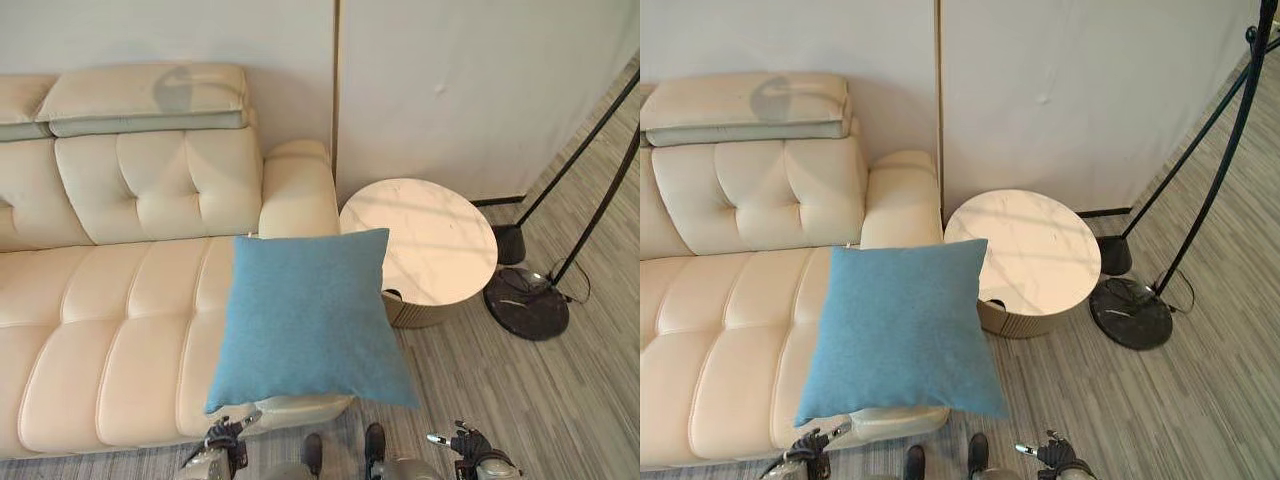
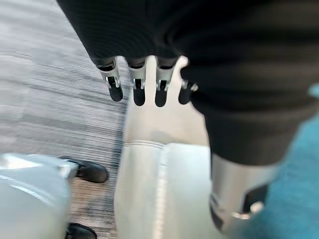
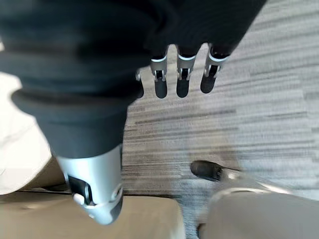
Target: Pick up all the scattered cushions and arrange them neatly on the sofa.
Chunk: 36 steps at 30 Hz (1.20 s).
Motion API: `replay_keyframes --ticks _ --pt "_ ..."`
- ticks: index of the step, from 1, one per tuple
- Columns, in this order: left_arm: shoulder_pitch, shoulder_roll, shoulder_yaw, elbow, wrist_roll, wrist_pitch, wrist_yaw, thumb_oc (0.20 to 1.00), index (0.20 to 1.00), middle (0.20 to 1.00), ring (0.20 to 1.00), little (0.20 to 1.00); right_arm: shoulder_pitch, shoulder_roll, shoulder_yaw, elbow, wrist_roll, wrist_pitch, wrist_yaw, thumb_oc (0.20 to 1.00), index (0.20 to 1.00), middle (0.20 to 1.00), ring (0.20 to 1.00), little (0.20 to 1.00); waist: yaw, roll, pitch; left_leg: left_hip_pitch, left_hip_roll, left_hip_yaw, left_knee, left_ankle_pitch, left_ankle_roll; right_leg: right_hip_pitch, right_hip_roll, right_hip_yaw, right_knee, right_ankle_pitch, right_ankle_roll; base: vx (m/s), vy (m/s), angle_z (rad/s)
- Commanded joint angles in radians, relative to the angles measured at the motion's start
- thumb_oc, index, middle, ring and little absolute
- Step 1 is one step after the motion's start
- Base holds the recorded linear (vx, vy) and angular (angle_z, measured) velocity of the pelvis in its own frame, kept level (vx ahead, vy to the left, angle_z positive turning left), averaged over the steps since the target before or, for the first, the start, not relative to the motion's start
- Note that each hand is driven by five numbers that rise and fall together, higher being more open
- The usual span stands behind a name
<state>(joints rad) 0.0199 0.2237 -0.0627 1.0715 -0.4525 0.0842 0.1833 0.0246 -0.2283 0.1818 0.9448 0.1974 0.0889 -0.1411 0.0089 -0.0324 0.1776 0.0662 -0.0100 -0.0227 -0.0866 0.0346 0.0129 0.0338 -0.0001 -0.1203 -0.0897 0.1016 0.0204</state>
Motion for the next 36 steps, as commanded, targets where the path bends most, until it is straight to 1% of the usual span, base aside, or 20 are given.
replay_keyframes --ticks 1,4,6,8,10,11,13,16,19,21,22,24,25,26,27,29,30,32,34,36 --pt "-0.034 0.004 0.049 0.119 0.011 -0.007 0.002 1.000 1.000 1.000 1.000 1.000 -0.008 -0.021 -0.010 0.003 0.026 -0.031 -0.012 1.000 1.000 1.000 1.000 1.000 -0.006 -0.016 -0.035 -0.001 -0.010 0.034 -0.001 -0.029 -0.019 0.018 -0.020 -0.003 0.003 -0.124 0.037 0.07 -0.149 0.18" --pt "-0.037 0.009 0.072 0.159 0.011 -0.007 0.012 1.000 1.000 1.000 1.000 1.000 -0.008 -0.026 -0.018 0.009 0.038 -0.035 -0.014 1.000 1.000 1.000 1.000 1.000 -0.010 -0.012 -0.031 -0.002 -0.005 0.030 0.007 -0.024 -0.029 0.027 -0.019 -0.018 0.007 -0.137 0.026 0.04 -0.116 0.26" --pt "-0.038 0.016 0.101 0.198 0.000 -0.012 0.022 1.000 1.000 1.000 1.000 1.000 -0.015 -0.037 -0.023 0.032 0.046 -0.038 -0.015 1.000 1.000 1.000 1.000 1.000 -0.009 -0.018 -0.015 -0.065 -0.014 0.039 0.158 -0.066 -0.042 0.028 -0.029 -0.041 0.026 -0.153 0.013 -0.01 -0.132 0.37" --pt "-0.040 0.021 0.106 0.207 -0.002 -0.012 0.030 1.000 1.000 1.000 1.000 1.000 -0.019 -0.042 -0.021 0.039 0.047 -0.035 -0.019 1.000 1.000 1.000 1.000 1.000 -0.006 -0.021 -0.007 -0.089 -0.022 0.034 0.209 -0.080 -0.047 0.033 -0.033 -0.048 0.027 -0.152 0.009 -0.03 -0.036 0.47" --pt "-0.042 0.034 0.129 0.229 -0.019 -0.014 0.056 1.000 1.000 1.000 1.000 1.000 -0.027 -0.051 -0.030 0.052 0.048 -0.031 -0.033 1.000 1.000 1.000 1.000 1.000 -0.003 -0.025 -0.010 -0.093 0.026 0.047 0.151 -0.046 -0.049 0.043 -0.045 -0.067 0.018 -0.152 0.013 0.00 0.025 0.31" --pt "-0.042 0.034 0.129 0.229 -0.019 -0.014 0.056 1.000 1.000 1.000 1.000 1.000 -0.027 -0.051 -0.030 0.052 0.048 -0.031 -0.033 1.000 1.000 1.000 1.000 1.000 -0.003 -0.025 -0.010 -0.090 0.026 0.047 0.146 -0.043 -0.049 0.044 -0.045 -0.066 0.018 -0.152 0.013 0.03 0.045 0.13" --pt "-0.045 0.068 0.156 0.246 -0.023 -0.015 0.077 1.000 1.000 1.000 1.000 1.000 -0.023 -0.061 -0.051 0.046 0.060 -0.030 -0.044 1.000 1.000 1.000 1.000 1.000 -0.006 -0.026 -0.023 -0.099 0.082 0.043 0.048 0.031 -0.064 0.041 -0.057 -0.087 0.023 -0.163 0.019 0.05 0.150 0.31" --pt "-0.057 0.097 0.169 0.253 -0.031 -0.020 0.083 1.000 1.000 1.000 1.000 1.000 -0.025 -0.070 -0.066 0.050 0.064 -0.030 -0.049 1.000 1.000 1.000 1.000 1.000 -0.012 -0.018 -0.029 -0.088 0.099 0.034 0.009 0.052 -0.075 0.052 -0.063 -0.085 0.022 -0.173 0.021 0.06 0.173 0.26" --pt "-0.065 0.120 0.172 0.245 -0.019 -0.023 0.069 1.000 1.000 1.000 1.000 1.000 -0.023 -0.084 -0.096 0.047 0.055 -0.019 -0.044 1.000 1.000 1.000 1.000 1.000 -0.023 0.002 -0.053 -0.072 0.080 0.049 -0.001 0.025 -0.070 0.066 -0.086 -0.086 0.011 -0.161 0.039 0.11 0.370 0.02" --pt "-0.075 0.143 0.172 0.239 -0.013 -0.026 0.063 1.000 1.000 1.000 1.000 1.000 -0.028 -0.091 -0.117 0.046 0.056 -0.016 -0.044 1.000 1.000 1.000 1.000 1.000 -0.025 0.002 -0.061 -0.061 0.059 0.057 -0.001 0.008 -0.059 0.063 -0.109 -0.077 0.019 -0.148 0.055 0.09 0.488 -0.05" --pt "-0.096 0.165 0.166 0.218 -0.010 -0.030 0.058 1.000 1.000 1.000 1.000 1.000 -0.031 -0.095 -0.130 0.045 0.054 -0.010 -0.049 1.000 1.000 1.000 1.000 1.000 -0.024 0.001 -0.060 -0.049 0.035 0.075 -0.001 -0.013 -0.039 0.054 -0.136 -0.060 0.036 -0.132 0.074 0.06 0.523 -0.15" --pt "-0.102 0.172 0.167 0.208 -0.012 -0.031 0.058 1.000 1.000 1.000 1.000 1.000 -0.033 -0.094 -0.135 0.053 0.050 -0.004 -0.048 1.000 1.000 1.000 1.000 1.000 -0.021 -0.001 -0.059 -0.044 0.028 0.085 -0.001 -0.023 -0.030 0.042 -0.145 -0.052 0.053 -0.127 0.081 0.00 0.359 -0.19" --pt "-0.124 0.193 0.176 0.191 -0.033 -0.037 0.050 1.000 1.000 1.000 1.000 1.000 -0.053 -0.090 -0.133 0.071 0.040 0.004 -0.046 1.000 1.000 1.000 1.000 1.000 -0.012 0.001 -0.049 -0.033 0.022 0.117 -0.001 -0.041 -0.013 0.001 -0.160 -0.063 0.135 -0.124 0.093 -0.03 0.227 -0.23" --pt "-0.124 0.194 0.176 0.191 -0.033 -0.037 0.050 1.000 1.000 1.000 1.000 1.000 -0.054 -0.090 -0.134 0.071 0.040 0.004 -0.046 1.000 1.000 1.000 1.000 1.000 -0.010 0.000 -0.049 -0.032 0.022 0.120 -0.001 -0.042 -0.013 -0.002 -0.161 -0.059 0.140 -0.126 0.093 -0.05 0.349 -0.44" --pt "-0.138 0.212 0.177 0.149 -0.057 -0.046 0.042 1.000 1.000 1.000 1.000 1.000 -0.077 -0.098 -0.128 0.076 0.027 0.009 -0.046 1.000 1.000 1.000 1.000 1.000 0.002 0.000 -0.036 -0.022 0.026 0.152 -0.001 -0.050 -0.010 -0.034 -0.166 -0.101 0.203 -0.121 0.101 -0.03 0.163 -0.71" --pt "-0.145 0.221 0.172 0.130 -0.061 -0.048 0.033 1.000 1.000 1.000 1.000 1.000 -0.089 -0.106 -0.127 0.078 0.024 0.010 -0.045 1.000 1.000 1.000 1.000 1.000 0.002 -0.005 -0.032 -0.017 0.028 0.160 -0.001 -0.050 -0.012 -0.050 -0.153 -0.097 0.225 -0.125 0.101 -0.02 0.123 -0.67" --pt "-0.172 0.242 0.156 0.086 -0.085 -0.059 0.016 1.000 1.000 1.000 1.000 1.000 -0.125 -0.139 -0.129 0.098 0.016 0.010 -0.057 1.000 1.000 1.000 1.000 1.000 0.002 -0.019 -0.024 -0.011 0.026 0.176 -0.001 -0.048 -0.015 -0.076 -0.117 -0.099 0.204 -0.125 0.097 -0.01 0.068 -0.26" --pt "-0.197 0.264 0.151 0.045 -0.100 -0.068 0.003 1.000 1.000 1.000 1.000 1.000 -0.164 -0.185 -0.127 0.103 -0.012 0.010 -0.071 1.000 1.000 1.000 1.000 1.000 0.004 -0.025 -0.018 -0.009 0.019 0.191 -0.001 -0.048 -0.015 -0.080 -0.089 -0.100 0.153 -0.113 0.086 0.00 0.065 -0.28" --pt "-0.216 0.261 0.145 0.033 -0.117 -0.068 -0.007 1.000 1.000 1.000 1.000 1.000 -0.170 -0.206 -0.134 0.110 -0.023 0.013 -0.074 1.000 1.000 1.000 1.000 1.000 -0.002 -0.026 -0.019 -0.012 0.014 0.185 -0.001 -0.048 -0.014 -0.073 -0.080 -0.074 0.132 -0.112 0.083 0.05 0.037 -0.16" --pt "-0.228 0.231 0.146 -0.055 -0.222 -0.080 -0.015 1.000 1.000 1.000 1.000 1.000 -0.210 -0.284 -0.138 0.104 -0.074 0.036 -0.077 1.000 1.000 1.000 1.000 1.000 -0.003 -0.030 -0.032 -0.011 0.008 0.187 -0.001 -0.050 -0.014 -0.035 -0.068 -0.061 0.053 -0.095 0.081 0.10 0.022 0.09"
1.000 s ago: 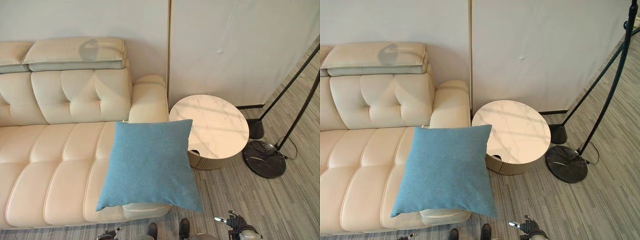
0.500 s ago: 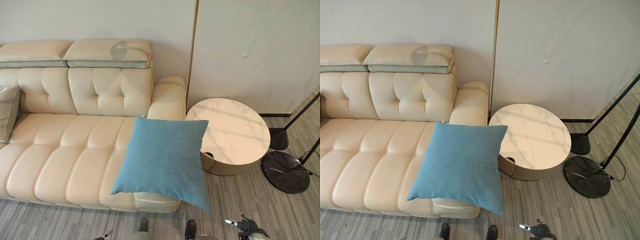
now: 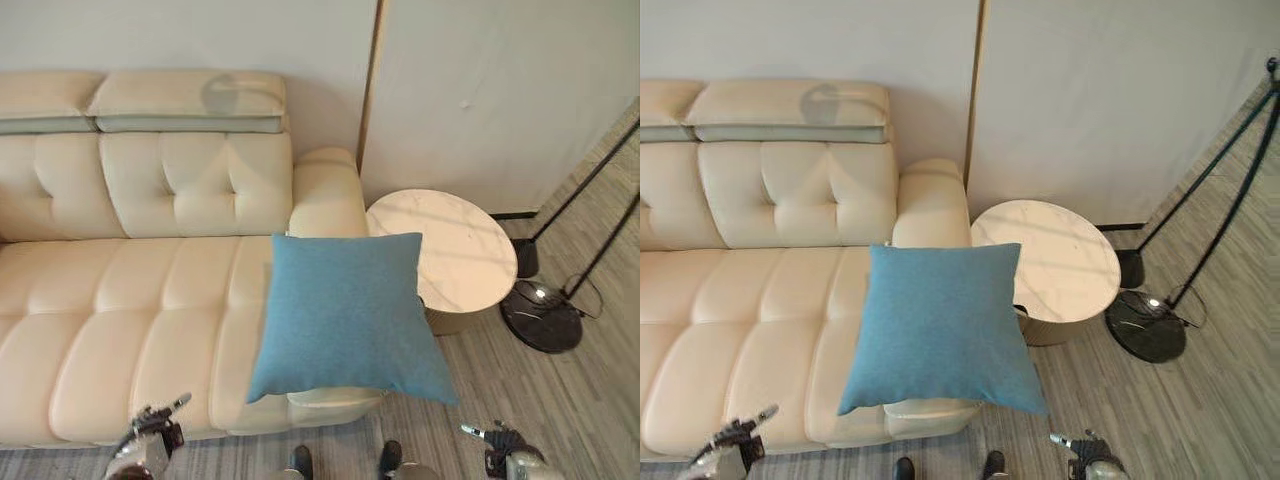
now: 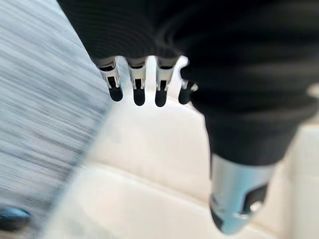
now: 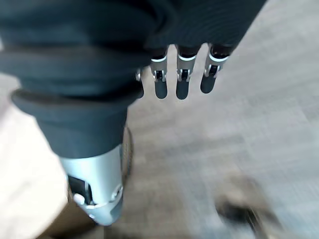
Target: Pick up all the scattered cushions and arrange them neatly on the sofa.
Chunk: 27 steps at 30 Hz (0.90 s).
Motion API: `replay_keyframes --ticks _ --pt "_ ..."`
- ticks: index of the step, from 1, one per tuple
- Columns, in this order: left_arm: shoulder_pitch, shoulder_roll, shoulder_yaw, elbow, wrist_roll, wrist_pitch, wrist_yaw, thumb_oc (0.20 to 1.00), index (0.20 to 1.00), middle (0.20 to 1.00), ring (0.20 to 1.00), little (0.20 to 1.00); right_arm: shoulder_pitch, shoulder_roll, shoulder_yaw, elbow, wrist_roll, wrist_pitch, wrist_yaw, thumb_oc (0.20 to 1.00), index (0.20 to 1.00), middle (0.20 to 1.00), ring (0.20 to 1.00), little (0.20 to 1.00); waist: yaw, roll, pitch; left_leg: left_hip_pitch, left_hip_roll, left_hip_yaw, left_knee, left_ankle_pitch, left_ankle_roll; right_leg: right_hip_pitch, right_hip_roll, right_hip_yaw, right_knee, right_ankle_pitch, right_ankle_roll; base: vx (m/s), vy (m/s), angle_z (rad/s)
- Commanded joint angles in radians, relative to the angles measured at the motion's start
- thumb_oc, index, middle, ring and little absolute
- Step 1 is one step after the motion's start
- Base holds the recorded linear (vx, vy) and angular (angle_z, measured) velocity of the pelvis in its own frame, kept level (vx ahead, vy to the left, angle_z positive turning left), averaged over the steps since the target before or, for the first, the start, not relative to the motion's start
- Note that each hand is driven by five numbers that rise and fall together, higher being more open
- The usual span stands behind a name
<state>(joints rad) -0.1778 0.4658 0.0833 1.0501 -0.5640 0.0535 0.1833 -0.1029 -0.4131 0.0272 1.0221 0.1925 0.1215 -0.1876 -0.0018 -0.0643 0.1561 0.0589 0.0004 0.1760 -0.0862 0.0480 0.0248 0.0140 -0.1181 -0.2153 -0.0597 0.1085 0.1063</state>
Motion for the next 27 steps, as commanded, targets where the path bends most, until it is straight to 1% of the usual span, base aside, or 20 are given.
replay_keyframes --ticks 1,3,4,5,6,8,9,10,11,12,13,16,17,19,20,21,24,25,26,27 --pt "-0.030 -0.024 -0.005 -0.052 -0.125 -0.040 -0.023 1.000 1.000 1.000 1.000 1.000 -0.091 -0.118 0.021 0.023 -0.083 0.015 -0.023 1.000 1.000 1.000 1.000 1.000 0.007 0.003 -0.018 -0.002 -0.003 -0.012 -0.001 -0.065 -0.027 -0.006 0.051 0.032 0.007 -0.099 -0.005 0.10 0.003 -0.02" --pt "-0.030 -0.037 -0.014 -0.097 -0.150 -0.033 -0.019 1.000 1.000 1.000 1.000 1.000 -0.121 -0.165 0.029 -0.014 -0.116 0.031 -0.011 1.000 1.000 1.000 1.000 1.000 0.003 0.007 -0.026 0.005 -0.003 -0.013 -0.001 -0.069 -0.030 0.017 0.052 0.022 -0.025 -0.093 -0.003 0.13 -0.005 -0.04" --pt "-0.031 -0.055 -0.024 -0.139 -0.174 -0.031 -0.015 1.000 1.000 1.000 1.000 1.000 -0.137 -0.185 0.036 -0.069 -0.125 0.034 -0.005 1.000 1.000 1.000 1.000 1.000 -0.003 0.012 -0.031 0.009 -0.003 -0.016 -0.001 -0.071 -0.031 0.025 0.052 0.022 -0.028 -0.101 -0.005 0.10 -0.008 -0.02" --pt "-0.030 -0.056 -0.024 -0.140 -0.174 -0.031 -0.014 1.000 1.000 1.000 1.000 1.000 -0.136 -0.186 0.035 -0.071 -0.125 0.036 -0.005 1.000 1.000 1.000 1.000 1.000 -0.004 0.012 -0.031 0.010 -0.003 -0.017 -0.001 -0.071 -0.031 0.025 0.052 0.022 -0.028 -0.101 -0.005 0.09 -0.015 0.00" --pt "-0.032 -0.069 -0.026 -0.161 -0.195 -0.027 -0.007 1.000 1.000 1.000 1.000 1.000 -0.144 -0.180 0.034 -0.117 -0.108 0.034 -0.005 1.000 1.000 1.000 1.000 1.000 -0.007 0.014 -0.033 0.012 -0.003 -0.019 -0.001 -0.073 -0.032 0.027 0.052 0.025 -0.028 -0.105 -0.005 0.06 -0.021 0.01" --pt "-0.035 -0.093 -0.035 -0.182 -0.214 -0.025 0.006 1.000 1.000 1.000 1.000 1.000 -0.141 -0.137 0.014 -0.151 -0.012 0.019 -0.010 1.000 1.000 1.000 1.000 1.000 -0.011 0.018 -0.035 0.016 0.000 -0.020 -0.001 -0.077 -0.033 0.032 0.051 0.025 -0.028 -0.112 -0.005 0.06 -0.025 0.01" --pt "-0.035 -0.093 -0.035 -0.182 -0.214 -0.025 0.006 1.000 1.000 1.000 1.000 1.000 -0.141 -0.137 0.014 -0.151 -0.012 0.019 -0.010 1.000 1.000 1.000 1.000 1.000 -0.011 0.018 -0.036 0.016 0.000 -0.020 -0.001 -0.077 -0.033 0.032 0.051 0.025 -0.028 -0.112 -0.005 0.07 -0.033 0.00" --pt "-0.063 -0.104 -0.055 -0.163 -0.213 -0.020 0.017 1.000 1.000 1.000 1.000 1.000 -0.176 -0.077 0.010 -0.130 0.118 -0.004 -0.014 1.000 1.000 1.000 1.000 1.000 -0.011 0.023 -0.037 0.018 0.002 -0.020 -0.001 -0.080 -0.035 0.034 0.050 0.022 -0.028 -0.118 -0.004 0.06 -0.029 0.01" --pt "-0.088 -0.100 -0.068 -0.148 -0.207 -0.016 0.018 1.000 1.000 1.000 1.000 1.000 -0.209 -0.064 0.030 -0.113 0.133 0.000 -0.015 1.000 1.000 1.000 1.000 1.000 -0.010 0.025 -0.036 0.017 0.003 -0.019 -0.001 -0.081 -0.037 0.034 0.050 0.021 -0.028 -0.120 -0.005 0.06 -0.029 0.00" --pt "-0.089 -0.100 -0.068 -0.148 -0.207 -0.016 0.018 1.000 1.000 1.000 1.000 1.000 -0.210 -0.064 0.030 -0.113 0.133 0.000 -0.015 1.000 1.000 1.000 1.000 1.000 -0.010 0.025 -0.035 0.017 0.003 -0.019 -0.001 -0.081 -0.037 0.034 0.050 0.021 -0.028 -0.120 -0.005 0.05 -0.017 -0.01" --pt "-0.128 -0.102 -0.096 -0.123 -0.195 -0.006 0.023 1.000 1.000 1.000 1.000 1.000 -0.265 -0.033 0.074 -0.118 0.150 0.007 -0.024 1.000 1.000 1.000 1.000 1.000 -0.008 0.032 -0.036 0.017 0.005 -0.018 -0.001 -0.081 -0.040 0.037 0.049 0.021 -0.028 -0.124 -0.007 0.05 -0.016 0.00" --pt "-0.165 -0.095 -0.114 -0.094 -0.181 0.002 0.026 1.000 1.000 1.000 1.000 1.000 -0.306 -0.013 0.106 -0.138 0.157 0.013 -0.028 1.000 1.000 1.000 1.000 1.000 -0.008 0.035 -0.034 0.015 0.006 -0.018 -0.001 -0.080 -0.043 0.037 0.050 0.019 -0.028 -0.126 -0.007 0.03 -0.011 0.01" --pt "-0.201 -0.090 -0.131 -0.064 -0.169 0.009 0.032 1.000 1.000 1.000 1.000 1.000 -0.348 0.011 0.142 -0.163 0.160 0.014 -0.035 1.000 1.000 1.000 1.000 1.000 -0.008 0.037 -0.028 0.010 0.007 -0.019 -0.001 -0.077 -0.046 0.034 0.050 0.017 -0.028 -0.126 -0.007 0.02 -0.007 0.08" --pt "-0.218 -0.087 -0.143 -0.042 -0.160 0.014 0.028 1.000 1.000 1.000 1.000 1.000 -0.369 0.017 0.159 -0.150 0.159 0.018 -0.034 1.000 1.000 1.000 1.000 1.000 -0.007 0.037 -0.026 0.008 0.007 -0.020 -0.001 -0.076 -0.047 0.033 0.050 0.016 -0.028 -0.127 -0.008 0.01 -0.004 0.10" --pt "-0.256 -0.079 -0.166 0.001 -0.149 0.024 0.017 1.000 1.000 1.000 1.000 1.000 -0.420 0.016 0.189 -0.120 0.150 0.024 -0.032 1.000 1.000 1.000 1.000 1.000 -0.007 0.037 -0.019 0.001 0.008 -0.023 -0.001 -0.074 -0.048 0.029 0.050 0.015 -0.028 -0.126 -0.009 0.00 -0.002 0.05" --pt "-0.256 -0.078 -0.166 0.001 -0.149 0.024 0.017 1.000 1.000 1.000 1.000 1.000 -0.420 0.016 0.189 -0.120 0.150 0.024 -0.032 1.000 1.000 1.000 1.000 1.000 -0.007 0.037 -0.019 0.001 0.008 -0.023 -0.001 -0.074 -0.048 0.030 0.050 0.015 -0.028 -0.126 -0.009 0.00 -0.001 0.06" --pt "-0.324 -0.064 -0.206 0.065 -0.121 0.032 0.006 1.000 1.000 1.000 1.000 1.000 -0.507 0.019 0.233 -0.037 0.130 0.035 -0.037 1.000 1.000 1.000 1.000 1.000 -0.005 0.036 -0.003 -0.017 0.010 -0.029 -0.001 -0.068 -0.049 0.018 0.049 0.009 -0.028 -0.121 -0.010 -0.03 0.004 0.07" --pt "-0.359 -0.068 -0.226 0.092 -0.110 0.035 0.007 1.000 1.000 1.000 1.000 1.000 -0.544 0.034 0.247 -0.007 0.131 0.035 -0.047 1.000 1.000 1.000 1.000 1.000 -0.005 0.035 0.012 -0.039 0.011 -0.034 -0.001 -0.061 -0.049 -0.001 0.049 0.008 -0.028 -0.114 -0.011 -0.06 0.007 0.05" --pt "-0.360 -0.068 -0.226 0.093 -0.110 0.035 0.007 1.000 1.000 1.000 1.000 1.000 -0.545 0.034 0.247 -0.007 0.131 0.035 -0.047 1.000 1.000 1.000 1.000 1.000 -0.005 0.035 0.012 -0.040 0.011 -0.034 -0.001 -0.061 -0.049 -0.003 0.049 0.008 -0.028 -0.114 -0.011 -0.10 0.018 0.06" --pt "-0.389 -0.076 -0.251 0.105 -0.089 0.035 0.008 1.000 1.000 1.000 1.000 1.000 -0.570 0.056 0.259 0.004 0.141 0.028 -0.054 1.000 1.000 1.000 1.000 1.000 -0.006 0.034 0.027 -0.064 0.012 -0.037 -0.001 -0.054 -0.049 -0.030 0.050 0.011 -0.028 -0.106 -0.011 -0.06 0.011 0.06"
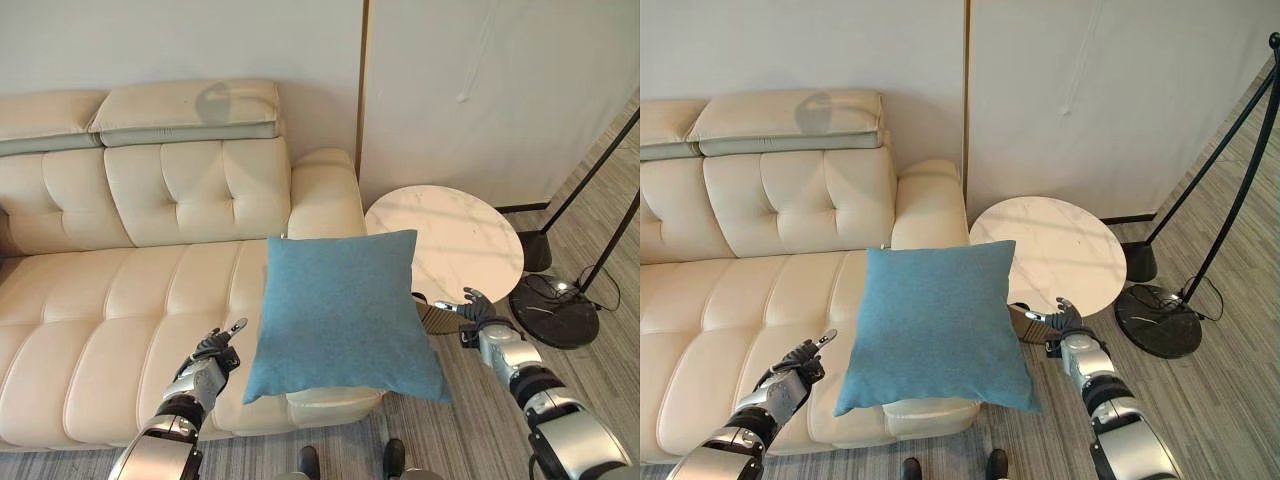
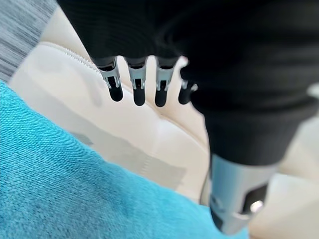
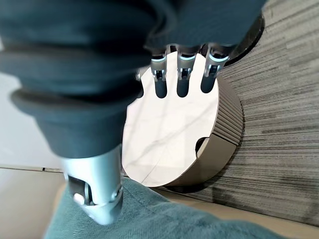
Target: Pick up all the scattered cushions and arrange them neatly on the sofa.
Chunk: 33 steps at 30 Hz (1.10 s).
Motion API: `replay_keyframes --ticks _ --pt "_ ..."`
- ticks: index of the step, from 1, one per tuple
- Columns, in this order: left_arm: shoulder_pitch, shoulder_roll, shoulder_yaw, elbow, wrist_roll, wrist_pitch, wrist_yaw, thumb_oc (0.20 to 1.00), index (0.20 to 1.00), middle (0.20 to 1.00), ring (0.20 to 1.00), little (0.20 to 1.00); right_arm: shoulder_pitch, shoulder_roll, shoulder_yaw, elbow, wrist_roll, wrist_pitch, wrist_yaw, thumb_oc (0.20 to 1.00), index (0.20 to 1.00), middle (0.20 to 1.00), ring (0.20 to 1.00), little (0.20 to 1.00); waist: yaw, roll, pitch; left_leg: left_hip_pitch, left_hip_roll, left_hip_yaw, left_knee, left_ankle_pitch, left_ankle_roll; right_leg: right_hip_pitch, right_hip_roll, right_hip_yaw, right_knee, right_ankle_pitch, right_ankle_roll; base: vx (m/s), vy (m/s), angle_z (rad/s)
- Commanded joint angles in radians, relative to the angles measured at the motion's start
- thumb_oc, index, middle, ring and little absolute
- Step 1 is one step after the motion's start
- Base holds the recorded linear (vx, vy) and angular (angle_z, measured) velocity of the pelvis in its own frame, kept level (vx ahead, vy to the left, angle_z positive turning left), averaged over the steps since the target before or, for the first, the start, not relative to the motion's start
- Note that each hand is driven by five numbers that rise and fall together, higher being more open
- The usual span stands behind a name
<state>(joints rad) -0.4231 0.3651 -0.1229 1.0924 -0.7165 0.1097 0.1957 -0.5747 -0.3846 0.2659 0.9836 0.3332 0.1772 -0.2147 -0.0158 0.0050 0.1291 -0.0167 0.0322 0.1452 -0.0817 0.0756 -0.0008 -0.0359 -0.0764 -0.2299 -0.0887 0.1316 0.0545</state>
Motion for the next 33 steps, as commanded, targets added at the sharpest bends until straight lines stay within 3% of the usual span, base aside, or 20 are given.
replay_keyframes --ticks 1,8,10,16,19,28,33 --pt "-0.144 0.025 -0.045 0.064 0.063 -0.022 -0.004 1.000 1.000 1.000 1.000 1.000 -0.099 0.028 0.021 0.043 0.000 -0.028 -0.027 1.000 1.000 1.000 1.000 1.000 0.008 -0.036 0.053 0.010 -0.020 -0.006 -0.006 -0.081 -0.023 0.019 0.008 0.026 0.001 -0.129 0.041 -0.07 0.016 0.08" --pt "-0.350 -0.005 -0.239 0.093 0.214 -0.030 -0.033 1.000 1.000 1.000 1.000 1.000 -0.199 0.140 0.111 0.096 0.057 -0.057 -0.024 1.000 1.000 1.000 1.000 1.000 0.001 -0.042 0.135 -0.105 -0.024 -0.020 -0.006 -0.036 -0.017 -0.096 0.007 0.031 0.001 -0.081 0.036 -0.12 0.024 0.03" --pt "-0.364 -0.019 -0.253 0.083 0.211 -0.034 -0.035 1.000 1.000 1.000 1.000 1.000 -0.201 0.154 0.117 0.095 0.069 -0.062 -0.025 1.000 1.000 1.000 1.000 1.000 0.001 -0.043 0.141 -0.121 -0.027 -0.023 -0.006 -0.031 -0.018 -0.111 0.005 0.030 0.001 -0.075 0.037 -0.04 0.027 0.04" --pt "-0.332 -0.091 -0.321 -0.094 0.151 -0.065 -0.037 1.000 1.000 1.000 1.000 1.000 -0.150 0.186 0.148 -0.019 0.097 -0.090 -0.011 1.000 1.000 1.000 1.000 1.000 0.005 -0.048 0.168 -0.161 -0.035 -0.030 -0.006 -0.017 -0.015 -0.147 -0.004 0.019 0.001 -0.061 0.040 0.00 0.017 0.03" --pt "-0.264 -0.104 -0.382 -0.272 0.147 -0.066 -0.050 1.000 1.000 1.000 1.000 1.000 -0.086 0.176 0.158 -0.163 0.105 -0.099 -0.003 1.000 1.000 1.000 1.000 1.000 0.004 -0.050 0.188 -0.173 -0.040 -0.031 -0.006 -0.017 -0.011 -0.159 -0.008 0.018 0.001 -0.056 0.040 0.00 0.018 0.05" --pt "-0.045 -0.120 -0.335 -0.577 0.036 -0.081 0.004 1.000 1.000 1.000 1.000 1.000 0.071 0.155 0.120 -0.435 0.055 -0.103 -0.010 1.000 1.000 1.000 1.000 1.000 0.014 -0.057 0.212 -0.162 -0.043 -0.027 -0.006 -0.028 -0.006 -0.149 -0.015 0.012 0.001 -0.061 0.043 0.00 0.001 0.00" --pt "0.050 -0.129 -0.258 -0.666 0.003 -0.083 0.051 1.000 1.000 1.000 1.000 1.000 0.132 0.061 0.018 -0.454 -0.129 -0.054 -0.069 1.000 1.000 1.000 1.000 1.000 0.023 -0.072 0.214 -0.142 -0.044 -0.031 -0.006 -0.041 -0.003 -0.125 -0.020 -0.005 0.001 -0.068 0.047 0.00 0.002 0.01"
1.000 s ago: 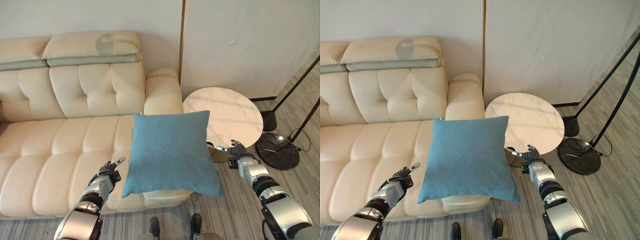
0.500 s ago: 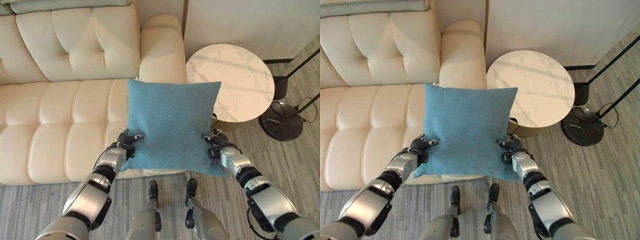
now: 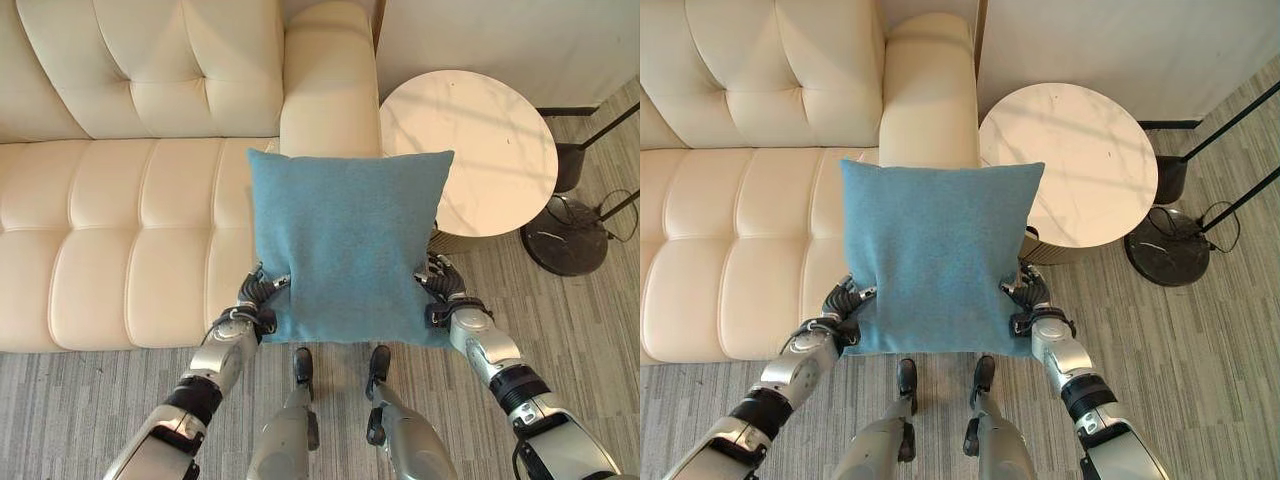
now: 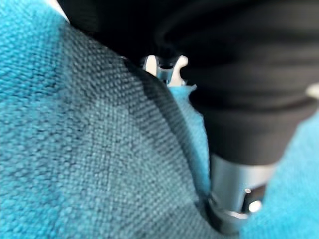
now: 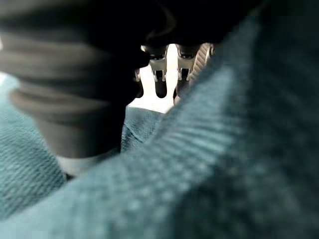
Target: Pick up all the scattered cushions and arrange them neatly on the sofa.
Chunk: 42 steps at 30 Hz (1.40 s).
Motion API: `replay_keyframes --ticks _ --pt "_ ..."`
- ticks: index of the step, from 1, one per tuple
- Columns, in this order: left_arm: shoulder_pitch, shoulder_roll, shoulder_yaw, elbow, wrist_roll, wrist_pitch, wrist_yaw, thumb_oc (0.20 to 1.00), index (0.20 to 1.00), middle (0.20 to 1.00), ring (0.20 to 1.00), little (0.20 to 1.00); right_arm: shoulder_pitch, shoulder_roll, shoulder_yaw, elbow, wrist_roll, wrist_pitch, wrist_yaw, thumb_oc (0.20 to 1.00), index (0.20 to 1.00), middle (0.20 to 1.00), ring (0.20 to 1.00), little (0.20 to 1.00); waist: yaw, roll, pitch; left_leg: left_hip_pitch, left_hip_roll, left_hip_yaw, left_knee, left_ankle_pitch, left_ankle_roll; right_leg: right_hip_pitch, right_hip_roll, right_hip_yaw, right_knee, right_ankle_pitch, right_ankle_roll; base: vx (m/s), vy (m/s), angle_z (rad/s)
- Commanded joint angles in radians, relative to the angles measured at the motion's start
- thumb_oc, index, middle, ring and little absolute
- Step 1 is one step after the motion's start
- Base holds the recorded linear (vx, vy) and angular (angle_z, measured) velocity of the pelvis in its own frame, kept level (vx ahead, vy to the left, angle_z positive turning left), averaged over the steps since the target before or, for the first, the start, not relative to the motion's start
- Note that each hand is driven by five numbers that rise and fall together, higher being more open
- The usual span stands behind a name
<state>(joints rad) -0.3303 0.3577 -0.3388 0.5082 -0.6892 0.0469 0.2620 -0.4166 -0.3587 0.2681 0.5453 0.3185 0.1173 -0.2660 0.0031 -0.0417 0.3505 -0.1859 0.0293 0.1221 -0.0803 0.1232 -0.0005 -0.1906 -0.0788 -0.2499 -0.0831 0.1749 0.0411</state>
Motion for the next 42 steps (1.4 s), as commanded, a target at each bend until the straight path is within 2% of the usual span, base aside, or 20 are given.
replay_keyframes --ticks 1,6,12,15,16,18,19,23,25,28,30,31,32,33,34,35,36,42 --pt "-0.029 -0.116 -0.029 -0.093 -0.026 -0.016 -0.015 1.000 1.000 1.000 1.000 1.000 -0.023 0.013 -0.007 -0.002 -0.144 0.026 -0.029 1.000 1.000 1.000 1.000 1.000 0.006 -0.029 -0.008 0.031 -0.040 -0.008 -0.007 -0.091 -0.003 0.034 -0.018 0.013 -0.004 -0.111 0.062 0.00 0.015 0.05" --pt "0.032 -0.101 0.006 -0.118 -0.028 -0.003 -0.020 1.000 1.000 1.000 1.000 1.000 -0.021 -0.028 -0.096 0.059 -0.121 0.038 -0.062 1.000 1.000 1.000 1.000 1.000 0.012 -0.049 -0.015 0.047 -0.040 -0.010 -0.007 -0.103 0.000 0.047 -0.018 0.010 -0.004 -0.110 0.067 0.00 0.014 0.07" --pt "0.052 -0.101 0.007 -0.111 -0.020 0.014 -0.022 1.000 1.000 1.000 1.000 1.000 -0.045 -0.022 -0.096 0.066 -0.103 0.036 -0.057 1.000 1.000 1.000 1.000 1.000 0.022 -0.065 -0.024 0.059 -0.041 -0.007 -0.007 -0.111 0.004 0.057 -0.017 0.016 -0.004 -0.110 0.068 0.00 0.000 0.00" --pt "0.057 -0.110 0.003 -0.110 -0.019 0.018 -0.015 1.000 1.000 1.000 1.000 1.000 -0.044 0.011 -0.075 0.049 -0.091 0.033 -0.050 1.000 1.000 1.000 1.000 1.000 0.027 -0.071 -0.027 0.064 -0.042 -0.007 -0.007 -0.113 0.006 0.062 -0.018 0.016 -0.004 -0.111 0.068 0.00 0.000 0.00" --pt "0.050 -0.114 -0.005 -0.108 -0.006 0.022 -0.009 1.000 1.000 1.000 1.000 1.000 -0.037 0.054 -0.045 0.031 -0.079 0.026 -0.040 1.000 1.000 1.000 1.000 1.000 0.030 -0.072 -0.029 0.066 -0.042 -0.008 -0.007 -0.114 0.006 0.064 -0.019 0.013 -0.004 -0.111 0.069 0.00 0.000 0.00" --pt "0.049 -0.115 -0.006 -0.108 0.001 0.023 -0.005 1.000 1.000 1.000 1.000 1.000 -0.034 0.065 -0.033 0.021 -0.080 0.026 -0.035 1.000 1.000 1.000 1.000 1.000 0.031 -0.073 -0.029 0.067 -0.042 -0.007 -0.007 -0.114 0.006 0.065 -0.019 0.013 -0.004 -0.111 0.069 0.00 0.000 0.00" --pt "0.049 -0.115 -0.007 -0.109 0.026 0.024 0.003 1.000 1.000 1.000 1.000 1.000 -0.021 0.100 0.001 -0.015 -0.080 0.024 -0.020 1.000 1.000 1.000 1.000 1.000 0.035 -0.076 -0.032 0.069 -0.042 -0.007 -0.007 -0.114 0.007 0.067 -0.019 0.010 -0.004 -0.113 0.070 0.00 0.000 0.00" --pt "0.052 -0.119 -0.008 -0.112 0.058 0.023 0.016 1.000 1.000 1.000 1.000 1.000 -0.004 0.140 0.052 -0.041 -0.069 0.014 -0.003 1.000 1.000 1.000 1.000 1.000 0.041 -0.080 -0.035 0.071 -0.043 -0.008 -0.007 -0.114 0.009 0.071 -0.021 0.009 -0.004 -0.113 0.070 0.00 0.002 0.01" --pt "0.051 -0.127 -0.006 -0.117 0.070 0.008 0.046 1.000 1.000 1.000 1.000 1.000 0.011 0.185 0.077 -0.031 0.018 -0.013 -0.009 1.000 1.000 1.000 1.000 1.000 0.049 -0.080 -0.033 0.066 -0.045 -0.013 -0.007 -0.113 0.010 0.069 -0.023 0.003 -0.004 -0.111 0.070 0.00 0.006 0.02" --pt "0.047 -0.132 -0.001 -0.123 0.081 -0.005 0.082 1.000 1.000 1.000 1.000 1.000 0.011 0.211 0.096 -0.015 0.067 -0.028 -0.024 1.000 1.000 1.000 1.000 1.000 0.055 -0.080 -0.028 0.060 -0.048 -0.018 -0.007 -0.111 0.009 0.066 -0.025 -0.002 -0.004 -0.110 0.070 -0.01 -0.002 0.03" --pt "0.055 -0.138 0.002 -0.172 0.102 -0.035 0.132 1.000 1.000 1.000 1.000 1.000 0.027 0.254 0.131 0.022 0.117 -0.050 -0.049 1.000 1.000 1.000 1.000 1.000 0.071 -0.076 -0.019 0.053 -0.052 -0.026 -0.007 -0.107 0.007 0.065 -0.027 -0.010 -0.004 -0.109 0.071 -0.01 -0.004 0.06" --pt "0.061 -0.142 -0.002 -0.176 0.109 -0.040 0.143 0.918 0.918 0.918 0.918 0.918 0.031 0.265 0.143 0.038 0.117 -0.051 -0.054 1.000 1.000 1.000 1.000 1.000 0.075 -0.075 -0.017 0.051 -0.053 -0.027 -0.007 -0.106 0.007 0.066 -0.028 -0.014 -0.004 -0.109 0.071 0.00 -0.001 0.08" --pt "0.062 -0.142 -0.002 -0.176 0.109 -0.040 0.143 0.896 0.896 0.896 0.896 0.896 0.031 0.265 0.143 0.038 0.117 -0.052 -0.054 1.000 1.000 1.000 1.000 1.000 0.074 -0.075 -0.018 0.051 -0.053 -0.028 -0.007 -0.106 0.007 0.066 -0.028 -0.014 -0.004 -0.109 0.071 0.00 0.009 0.10" --pt "0.072 -0.144 -0.010 -0.180 0.125 -0.048 0.163 0.573 0.573 0.573 0.573 0.573 0.030 0.272 0.168 0.050 0.092 -0.047 -0.070 1.000 1.000 1.000 1.000 1.000 0.081 -0.073 -0.017 0.050 -0.054 -0.032 -0.007 -0.105 0.007 0.068 -0.031 -0.020 -0.004 -0.110 0.072 0.01 0.012 0.15" --pt "0.077 -0.145 -0.015 -0.183 0.136 -0.057 0.176 0.448 0.448 0.448 0.448 0.448 0.027 0.275 0.180 0.062 0.078 -0.047 -0.077 1.000 1.000 1.000 1.000 1.000 0.084 -0.072 -0.018 0.049 -0.055 -0.034 -0.007 -0.106 0.008 0.070 -0.033 -0.022 -0.004 -0.110 0.073 0.01 0.012 0.14" --pt "0.077 -0.145 -0.015 -0.183 0.136 -0.057 0.176 0.398 0.398 0.398 0.398 0.398 0.027 0.275 0.180 0.062 0.078 -0.047 -0.077 1.000 1.000 1.000 1.000 1.000 0.083 -0.072 -0.018 0.049 -0.055 -0.034 -0.007 -0.106 0.008 0.070 -0.033 -0.023 -0.004 -0.110 0.073 0.01 0.014 0.14" --pt "0.083 -0.147 -0.027 -0.184 0.137 -0.066 0.198 0.200 0.200 0.200 0.200 0.200 0.022 0.273 0.196 0.058 0.055 -0.044 -0.094 1.000 1.000 1.000 1.000 1.000 0.088 -0.074 -0.019 0.047 -0.058 -0.036 -0.007 -0.107 0.009 0.071 -0.035 -0.025 -0.004 -0.109 0.074 0.00 0.012 0.10" --pt "0.104 -0.133 -0.053 -0.225 0.147 -0.081 0.200 0.200 0.200 0.200 0.200 0.200 0.023 0.267 0.219 0.027 0.043 -0.058 -0.105 1.000 1.000 1.000 1.000 1.000 0.094 -0.080 -0.019 0.045 -0.062 -0.040 -0.007 -0.110 0.013 0.071 -0.038 -0.025 -0.004 -0.103 0.077 0.00 0.009 0.04"
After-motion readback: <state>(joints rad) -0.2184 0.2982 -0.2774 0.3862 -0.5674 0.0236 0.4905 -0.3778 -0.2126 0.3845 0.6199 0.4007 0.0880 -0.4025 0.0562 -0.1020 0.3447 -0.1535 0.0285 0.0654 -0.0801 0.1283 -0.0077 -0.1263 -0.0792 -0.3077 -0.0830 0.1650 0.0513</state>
